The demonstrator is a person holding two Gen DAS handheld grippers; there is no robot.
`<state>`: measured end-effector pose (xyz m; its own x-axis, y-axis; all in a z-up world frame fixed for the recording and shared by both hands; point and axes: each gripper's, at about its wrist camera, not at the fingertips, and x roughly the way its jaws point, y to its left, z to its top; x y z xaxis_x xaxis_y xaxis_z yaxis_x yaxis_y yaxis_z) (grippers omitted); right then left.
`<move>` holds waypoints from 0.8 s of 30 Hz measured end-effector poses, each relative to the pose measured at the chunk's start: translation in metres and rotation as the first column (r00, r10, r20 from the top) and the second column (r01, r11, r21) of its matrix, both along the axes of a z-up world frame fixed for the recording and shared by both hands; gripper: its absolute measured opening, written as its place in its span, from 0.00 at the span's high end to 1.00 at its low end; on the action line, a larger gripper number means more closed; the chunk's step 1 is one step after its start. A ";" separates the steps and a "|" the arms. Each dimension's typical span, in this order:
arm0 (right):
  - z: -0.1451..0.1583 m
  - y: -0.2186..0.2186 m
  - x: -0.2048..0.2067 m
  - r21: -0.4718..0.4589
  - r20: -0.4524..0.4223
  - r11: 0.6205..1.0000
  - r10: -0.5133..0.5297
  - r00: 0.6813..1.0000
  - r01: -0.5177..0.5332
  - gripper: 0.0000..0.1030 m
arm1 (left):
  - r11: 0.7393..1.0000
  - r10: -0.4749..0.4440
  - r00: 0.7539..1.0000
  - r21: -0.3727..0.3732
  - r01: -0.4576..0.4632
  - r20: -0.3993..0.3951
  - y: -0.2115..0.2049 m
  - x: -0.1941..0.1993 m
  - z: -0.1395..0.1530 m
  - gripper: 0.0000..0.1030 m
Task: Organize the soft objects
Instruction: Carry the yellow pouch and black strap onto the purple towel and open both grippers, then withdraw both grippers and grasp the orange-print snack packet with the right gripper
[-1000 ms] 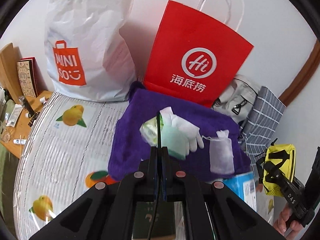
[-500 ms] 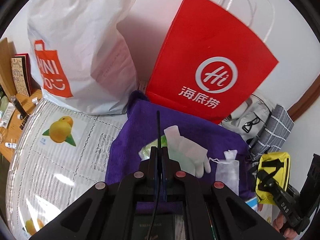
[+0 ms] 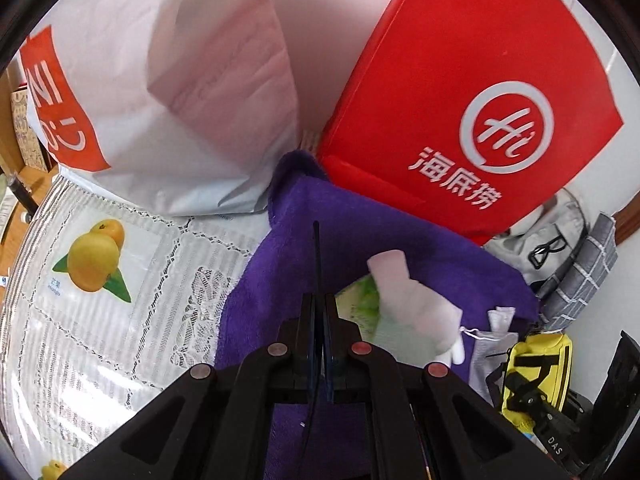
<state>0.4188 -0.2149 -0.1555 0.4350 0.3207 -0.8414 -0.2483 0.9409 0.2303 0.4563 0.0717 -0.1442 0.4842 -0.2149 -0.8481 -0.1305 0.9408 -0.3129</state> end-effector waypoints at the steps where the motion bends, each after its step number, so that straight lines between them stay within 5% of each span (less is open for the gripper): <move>1: -0.003 0.001 0.001 0.012 -0.016 1.000 0.006 1.000 -0.005 0.93 | 1.000 0.002 1.000 -0.005 -0.002 -0.002 0.000 0.001 -0.001 0.96; 11: -0.016 0.007 0.007 0.009 -0.064 1.000 0.021 0.998 -0.021 0.90 | 1.000 0.003 1.000 -0.017 -0.003 -0.030 -0.007 0.010 -0.017 0.96; 16: -0.011 0.007 0.005 -0.045 -0.037 0.999 0.017 0.999 -0.019 0.55 | 0.999 0.006 1.000 0.038 -0.006 -0.021 -0.012 0.009 -0.014 0.84; 19: -0.007 0.004 0.005 -0.041 -0.024 0.999 0.008 1.000 -0.009 0.49 | 0.999 0.007 1.000 0.053 -0.007 -0.011 -0.014 0.008 -0.011 0.67; 24: 0.011 0.000 -0.003 -0.099 0.035 0.995 -0.019 0.999 0.023 0.47 | 0.999 -0.003 1.000 0.034 0.003 0.008 -0.012 0.002 0.001 0.66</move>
